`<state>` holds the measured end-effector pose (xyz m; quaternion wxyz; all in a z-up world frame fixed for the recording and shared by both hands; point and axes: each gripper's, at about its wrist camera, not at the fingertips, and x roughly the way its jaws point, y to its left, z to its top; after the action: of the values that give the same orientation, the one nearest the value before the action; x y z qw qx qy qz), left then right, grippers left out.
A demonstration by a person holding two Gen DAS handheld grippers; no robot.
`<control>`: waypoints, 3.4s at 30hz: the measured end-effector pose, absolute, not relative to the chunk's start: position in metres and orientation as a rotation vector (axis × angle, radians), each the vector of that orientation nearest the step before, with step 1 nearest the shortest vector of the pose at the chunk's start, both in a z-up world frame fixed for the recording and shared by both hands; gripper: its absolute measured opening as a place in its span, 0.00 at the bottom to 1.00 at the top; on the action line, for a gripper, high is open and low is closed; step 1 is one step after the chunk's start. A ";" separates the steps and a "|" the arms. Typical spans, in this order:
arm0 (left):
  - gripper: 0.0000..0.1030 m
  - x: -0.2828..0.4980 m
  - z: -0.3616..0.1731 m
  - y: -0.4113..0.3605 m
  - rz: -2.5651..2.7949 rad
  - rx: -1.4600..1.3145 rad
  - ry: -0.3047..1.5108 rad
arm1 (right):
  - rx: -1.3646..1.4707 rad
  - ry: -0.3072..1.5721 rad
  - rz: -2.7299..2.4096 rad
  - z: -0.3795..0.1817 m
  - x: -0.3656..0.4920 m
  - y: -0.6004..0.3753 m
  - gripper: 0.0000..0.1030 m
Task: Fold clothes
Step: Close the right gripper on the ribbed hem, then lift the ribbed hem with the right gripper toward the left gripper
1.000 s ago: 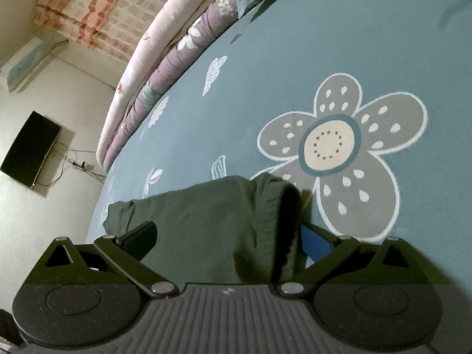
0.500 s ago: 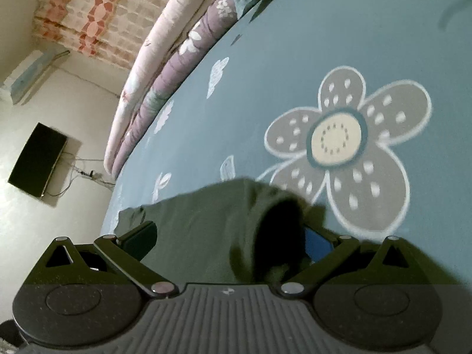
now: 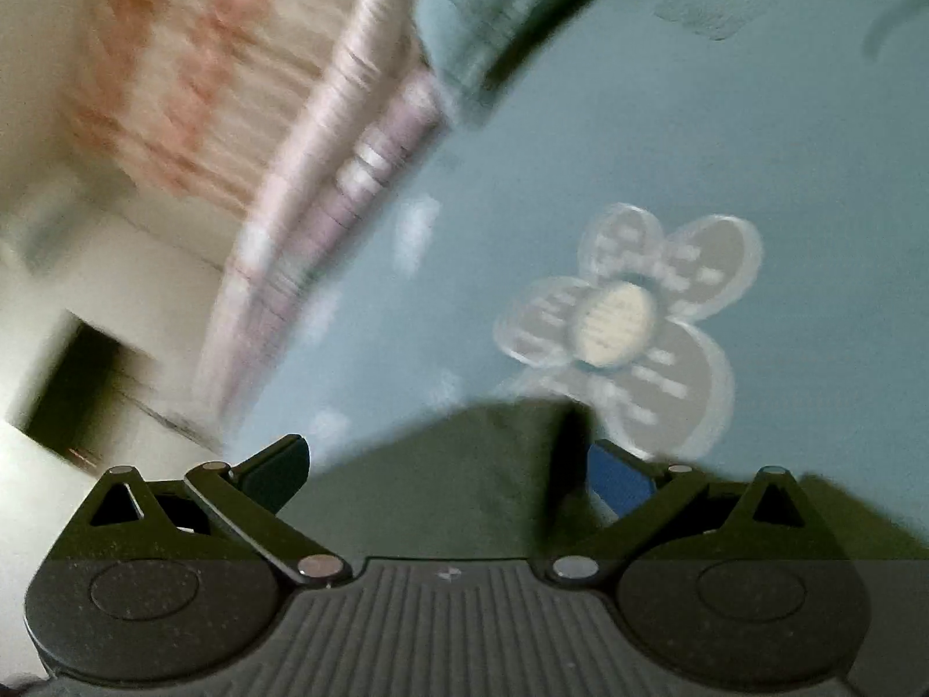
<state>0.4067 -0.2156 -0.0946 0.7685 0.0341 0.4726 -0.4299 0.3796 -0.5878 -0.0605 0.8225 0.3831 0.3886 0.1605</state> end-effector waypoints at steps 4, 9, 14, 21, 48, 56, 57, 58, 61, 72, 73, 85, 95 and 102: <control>0.99 0.405 -0.095 -0.216 -0.929 0.076 1.018 | 0.772 0.929 0.343 -0.067 0.387 -0.580 1.00; 0.99 0.404 -0.095 -0.218 -0.925 0.077 1.017 | 0.826 0.973 0.375 -0.079 0.404 -0.577 1.00; 0.99 0.405 -0.095 -0.218 -0.927 0.084 1.014 | 0.878 0.983 0.368 -0.082 0.411 -0.577 1.00; 0.99 0.409 -0.097 -0.219 -0.932 0.076 1.013 | 0.892 1.058 0.385 -0.076 0.381 -0.570 1.00; 0.99 0.415 -0.100 -0.208 -0.998 0.023 1.001 | 0.705 0.944 0.586 -0.088 0.441 -0.546 0.76; 0.99 0.417 -0.101 -0.205 -1.034 0.030 0.988 | 0.693 0.988 0.606 -0.097 0.446 -0.560 0.44; 0.99 0.416 -0.101 -0.206 -1.035 0.038 0.986 | 0.678 0.991 0.603 -0.096 0.447 -0.558 0.43; 0.99 0.416 -0.101 -0.206 -1.036 0.046 0.984 | 0.653 0.992 0.592 -0.095 0.447 -0.556 0.39; 0.99 0.413 -0.100 -0.208 -1.039 0.071 0.977 | 0.575 0.994 0.539 -0.089 0.446 -0.548 0.19; 0.99 0.412 -0.098 -0.212 -1.032 0.089 0.978 | 0.497 0.928 0.511 -0.086 0.435 -0.533 0.21; 0.99 0.412 -0.098 -0.212 -1.032 0.095 0.978 | 0.503 0.924 0.511 -0.086 0.435 -0.534 0.21; 0.99 0.412 -0.098 -0.213 -1.021 0.104 0.967 | 0.249 0.930 0.400 -0.068 0.430 -0.498 0.08; 0.99 0.410 -0.090 -0.220 -0.953 0.099 0.987 | -0.014 0.905 0.312 -0.046 0.420 -0.456 0.06; 0.99 0.408 -0.067 -0.217 -0.837 0.181 0.862 | 0.069 0.800 0.425 -0.004 0.388 -0.453 0.06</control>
<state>0.4084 -0.2170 -0.0667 0.8210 0.0852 0.4050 -0.3934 0.3884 -0.4532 -0.0041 0.8987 0.0335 0.3862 0.2053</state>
